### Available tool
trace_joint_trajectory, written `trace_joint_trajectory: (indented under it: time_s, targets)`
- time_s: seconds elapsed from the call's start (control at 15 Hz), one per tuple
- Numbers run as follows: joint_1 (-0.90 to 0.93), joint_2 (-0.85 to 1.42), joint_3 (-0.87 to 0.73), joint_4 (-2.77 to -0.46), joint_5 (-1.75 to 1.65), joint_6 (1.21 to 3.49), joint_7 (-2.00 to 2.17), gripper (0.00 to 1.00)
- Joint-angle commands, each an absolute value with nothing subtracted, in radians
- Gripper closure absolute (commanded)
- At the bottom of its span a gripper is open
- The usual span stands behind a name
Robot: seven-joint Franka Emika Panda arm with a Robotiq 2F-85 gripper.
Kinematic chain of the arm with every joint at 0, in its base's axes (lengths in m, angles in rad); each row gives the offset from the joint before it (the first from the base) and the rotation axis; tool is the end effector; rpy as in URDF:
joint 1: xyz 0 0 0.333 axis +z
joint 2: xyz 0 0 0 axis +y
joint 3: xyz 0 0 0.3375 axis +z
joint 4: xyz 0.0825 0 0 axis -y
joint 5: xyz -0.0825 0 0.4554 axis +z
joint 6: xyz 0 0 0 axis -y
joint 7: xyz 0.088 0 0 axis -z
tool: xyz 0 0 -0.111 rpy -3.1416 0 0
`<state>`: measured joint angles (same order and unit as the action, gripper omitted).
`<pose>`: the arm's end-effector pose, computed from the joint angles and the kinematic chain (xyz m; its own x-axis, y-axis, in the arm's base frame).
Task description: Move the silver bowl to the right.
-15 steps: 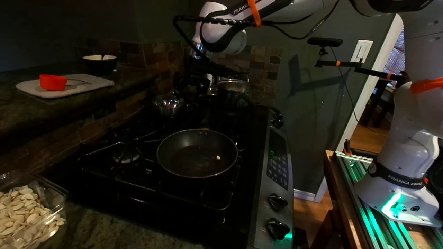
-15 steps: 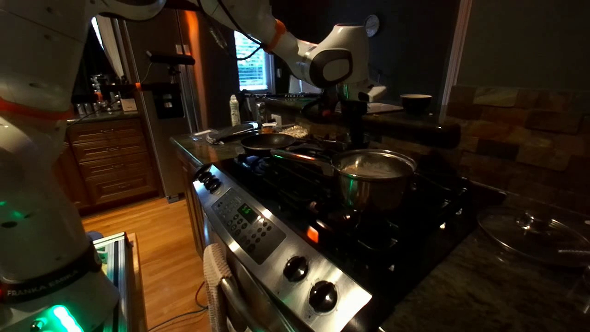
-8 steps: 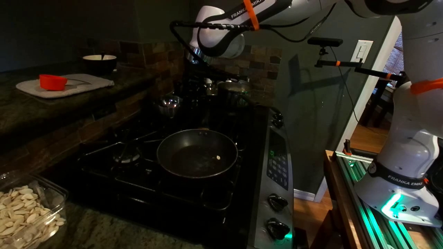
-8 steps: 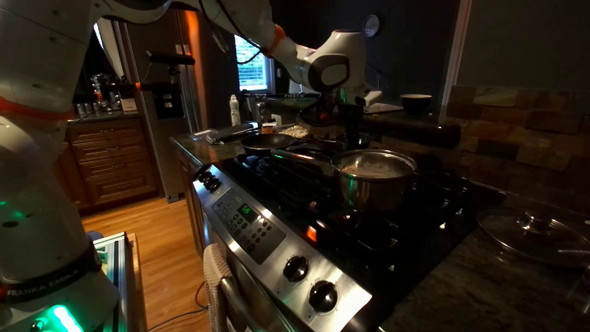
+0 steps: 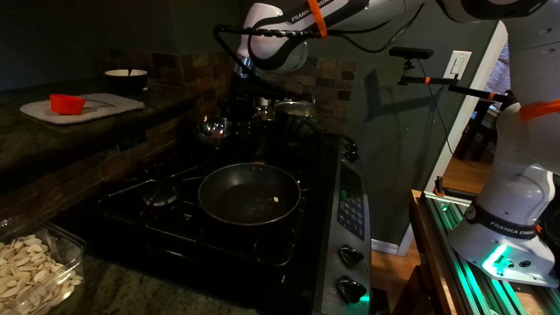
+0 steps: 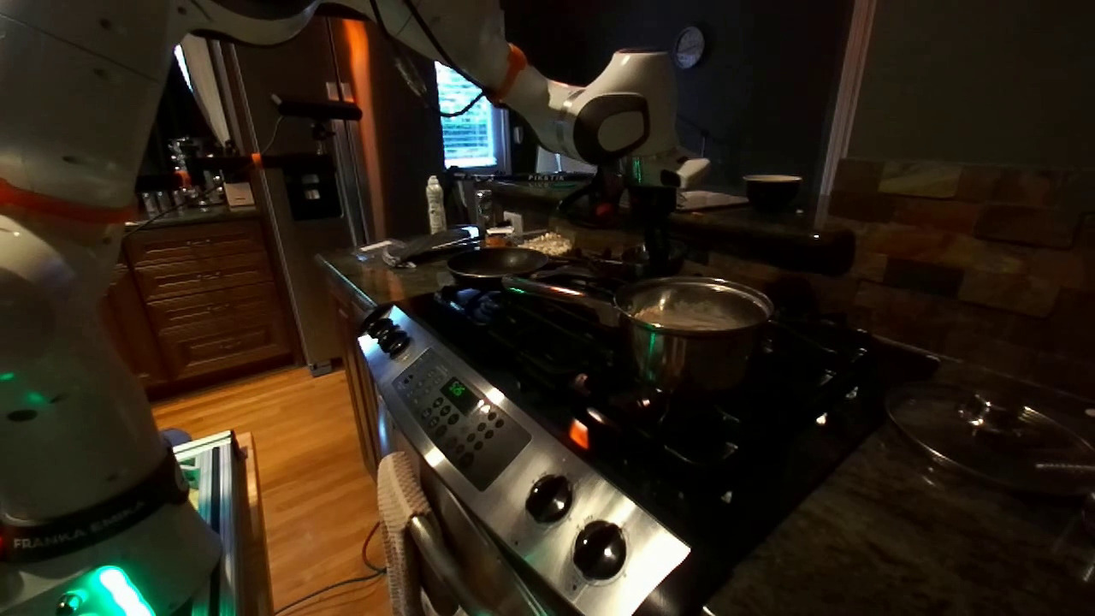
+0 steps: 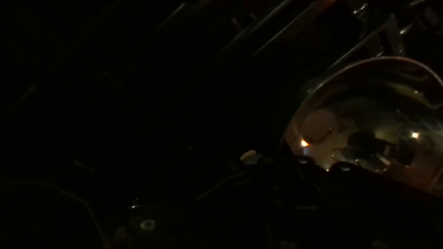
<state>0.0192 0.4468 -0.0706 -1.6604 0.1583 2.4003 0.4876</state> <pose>0.7695 -0.0319 0.3599 0.7780 -0.5946 0.2027 -0.5534 -0.8014 -0.2268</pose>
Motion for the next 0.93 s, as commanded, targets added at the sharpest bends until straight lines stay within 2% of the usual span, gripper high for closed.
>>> trace_joint_trajectory:
  time_s: [0.0,0.53,0.87]
  targets:
    - [0.072,0.369,-0.154,-1.682,-0.025,2.309,0.541,0.99]
    - [-0.008,0.096,-0.152,-1.771,-0.218,1.997,0.254,0.99]
    - [-0.064,0.034,-0.157,-1.782,-0.345,1.933,0.24,0.99]
